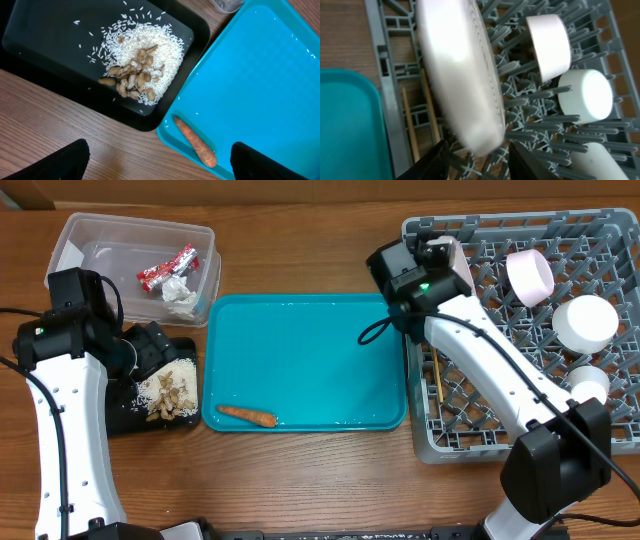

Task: Sort waste into correct bins and load items into the dishwasher
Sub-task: 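Lift the white plate and stand it upright in the dish rack, then grasp the carrot on the teal tray with the left gripper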

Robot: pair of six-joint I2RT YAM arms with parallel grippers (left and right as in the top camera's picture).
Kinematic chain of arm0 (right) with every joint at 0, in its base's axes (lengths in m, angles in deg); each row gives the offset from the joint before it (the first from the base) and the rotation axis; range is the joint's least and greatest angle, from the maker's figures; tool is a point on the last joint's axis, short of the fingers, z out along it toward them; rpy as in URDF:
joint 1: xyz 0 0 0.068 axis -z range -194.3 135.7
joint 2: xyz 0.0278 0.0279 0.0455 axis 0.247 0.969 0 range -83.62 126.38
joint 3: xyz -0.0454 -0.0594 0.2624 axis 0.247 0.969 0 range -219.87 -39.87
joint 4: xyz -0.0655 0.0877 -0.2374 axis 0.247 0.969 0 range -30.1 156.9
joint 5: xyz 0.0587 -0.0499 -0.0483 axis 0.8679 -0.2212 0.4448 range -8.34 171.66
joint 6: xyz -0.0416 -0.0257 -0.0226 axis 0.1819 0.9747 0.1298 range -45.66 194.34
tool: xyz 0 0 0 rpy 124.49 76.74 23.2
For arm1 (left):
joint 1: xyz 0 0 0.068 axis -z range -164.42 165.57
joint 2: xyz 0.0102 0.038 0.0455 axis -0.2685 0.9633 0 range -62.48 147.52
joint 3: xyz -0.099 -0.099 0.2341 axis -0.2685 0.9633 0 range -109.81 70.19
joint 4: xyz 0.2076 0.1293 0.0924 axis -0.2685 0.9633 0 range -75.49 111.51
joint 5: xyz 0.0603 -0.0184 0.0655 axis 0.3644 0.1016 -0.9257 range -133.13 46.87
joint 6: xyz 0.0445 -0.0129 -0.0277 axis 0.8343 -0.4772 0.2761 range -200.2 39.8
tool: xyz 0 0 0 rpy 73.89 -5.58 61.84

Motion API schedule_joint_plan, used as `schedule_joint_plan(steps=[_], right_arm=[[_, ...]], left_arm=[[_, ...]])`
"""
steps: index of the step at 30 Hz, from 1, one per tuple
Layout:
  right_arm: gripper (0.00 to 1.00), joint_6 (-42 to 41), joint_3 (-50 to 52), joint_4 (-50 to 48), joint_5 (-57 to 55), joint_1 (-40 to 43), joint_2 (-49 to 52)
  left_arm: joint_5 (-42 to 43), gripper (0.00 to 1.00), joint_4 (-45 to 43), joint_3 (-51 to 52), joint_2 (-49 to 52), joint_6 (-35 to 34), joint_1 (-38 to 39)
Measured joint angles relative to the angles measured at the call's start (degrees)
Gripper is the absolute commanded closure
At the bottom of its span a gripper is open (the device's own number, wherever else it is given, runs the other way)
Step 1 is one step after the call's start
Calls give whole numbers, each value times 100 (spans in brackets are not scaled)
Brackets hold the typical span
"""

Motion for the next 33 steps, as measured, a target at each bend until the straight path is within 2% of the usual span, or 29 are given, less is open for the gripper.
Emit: schedule_joint_plan(steps=[5,9,16,20,21,25,29,31,33], right_arm=[[55,-232,0,210,363,46,-7],[49,-39,0,179,942,72,-199],[34,603,4,116,2441,234,-1438],[25,721,2,149,3034,892,-2085],[23,732,2,186,3165,1073,-2175],[14,780,2,466,3886,2076,-2358],[10,778,4,811,4575,2909,-2332],[3,774,4,986,4787,3187,-2326],[1,782,4,1128,4920,3351,-2321]], left_arm=[[0,7,7,0,0,0,0],[2,6,52,0,0,-2,0],[238,6,192,0,0,-2,15],[396,4,151,133,-2,-55,249],[433,0,146,210,-2,-122,352],[544,0,52,660,-2,-614,822],[713,0,-579,1224,0,-1141,1377],[776,0,-1005,1473,0,-1370,1659],[815,0,-1471,1709,0,-1558,1947]])
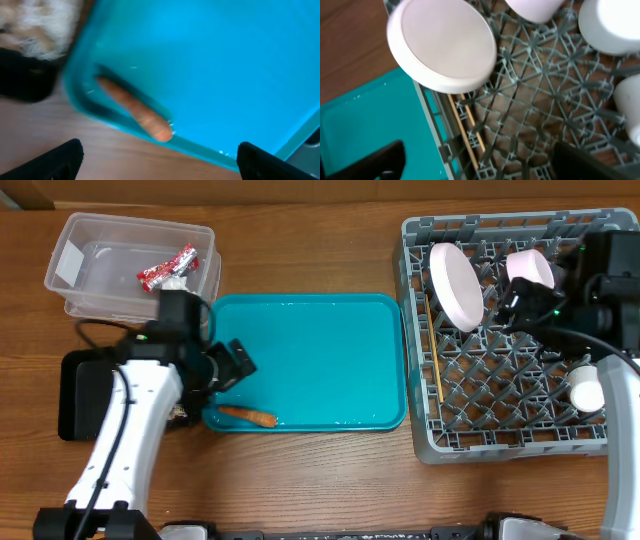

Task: Sort waste into correct bins and load items into the dishwasher
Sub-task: 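Grasp the carrot on the teal tray with the left gripper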

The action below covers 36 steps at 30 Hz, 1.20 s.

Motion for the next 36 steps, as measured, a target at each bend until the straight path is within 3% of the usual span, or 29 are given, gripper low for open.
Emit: schedule_joint_plan(steps=[10,23,36], right_arm=[[1,168,0,138,247,136,2],[1,210,0,136,269,133,2],[1,236,0,164,271,133,2]], left_arm=[[63,0,-962,514,184,-588,898],[39,0,-737,527,1008,-1259,922],[17,0,-739,540,1593,-1432,920]])
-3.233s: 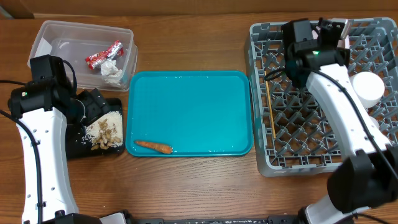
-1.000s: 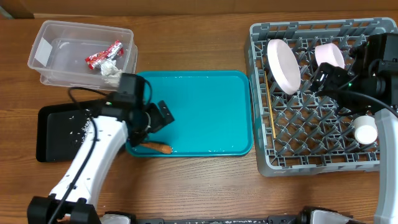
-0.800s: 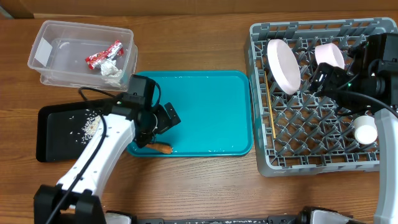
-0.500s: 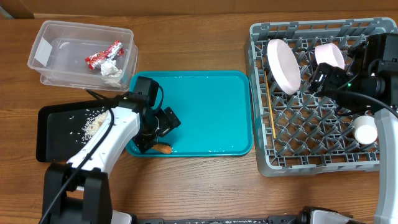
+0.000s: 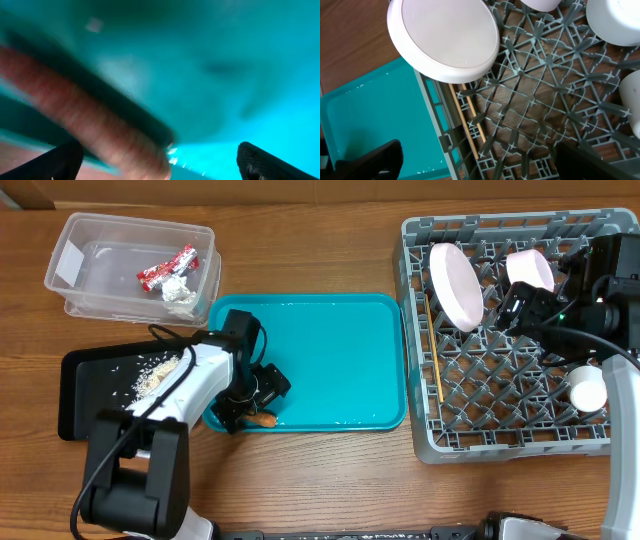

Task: Sort waste into correct bins and load items into the dishwasher
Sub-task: 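Grasp the carrot on the teal tray with the left gripper, then carry the carrot left and drop it onto the black tray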

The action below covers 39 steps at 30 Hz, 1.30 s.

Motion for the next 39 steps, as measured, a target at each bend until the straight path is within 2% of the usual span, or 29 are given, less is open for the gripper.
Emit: schedule_joint_plan(steps=[3,4,6,15,20,27,33,39], right_arm=[[1,0,0,9,-2,0,0],[1,0,0,9,0,0,0],[1,4,0,4,-2,0,0],[1,17,0,7,-2,2,0],[1,15,0,7,0,2,0],[1,17,0,7,-2,0,0],[1,17,0,7,-2,0,0],[1,17,0,9,-2,0,0]], left_arm=[[-26,6,-116,2,162,-2,2],[-46,10,-177,2,238,0,0],[-76,26,-168,-17,293,-22,0],[-153,65,-131,-17,315,-92,0],[-175,72,-155,-17,315,-79,2],[-219,96,-179,-24,315,9,0],[-264,96,-74,-151,365,234,-72],[-520,96,579,-890,452,584,-599]])
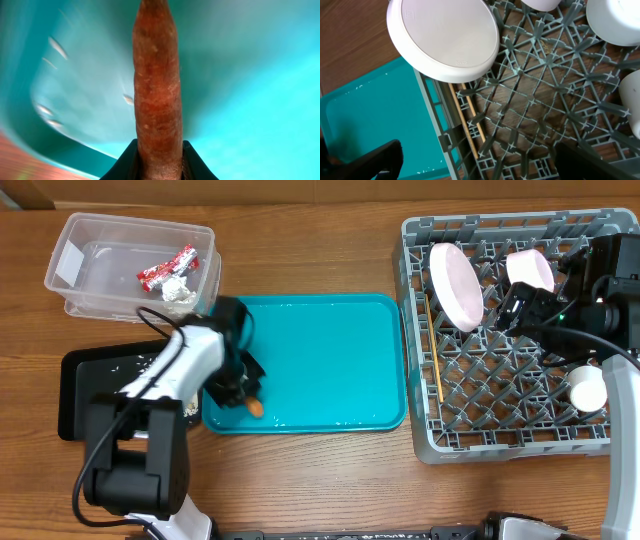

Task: Sort waste into correct bins and load items into the dishwasher
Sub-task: 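Carry the carrot left and drop it onto the black tray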

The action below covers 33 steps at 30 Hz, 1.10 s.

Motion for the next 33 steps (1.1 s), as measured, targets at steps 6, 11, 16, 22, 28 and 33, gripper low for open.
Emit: schedule_joint_plan(steps=[6,11,16,22,28,33], right_arm=[[1,0,0,0,0,2,0],[0,0,0,0,-4,2,0],[1,2,0,-2,-7,0,0],[1,-2,0,0,-7,0,0],[1,0,0,0,-7,0,0],[1,2,0,15,-7,2,0]], left_arm=[[-433,96,308,-763,-291,402,-824],[-774,96,291,-944,-595,595,-1751],[-1235,96,282,-940,-570,656,-2723],[-1596,96,280,-940,-140,660,-3348],[-1696,95,284,-940,704,741,-3464],[-1694,56,328,-938,1056,820,-3464]])
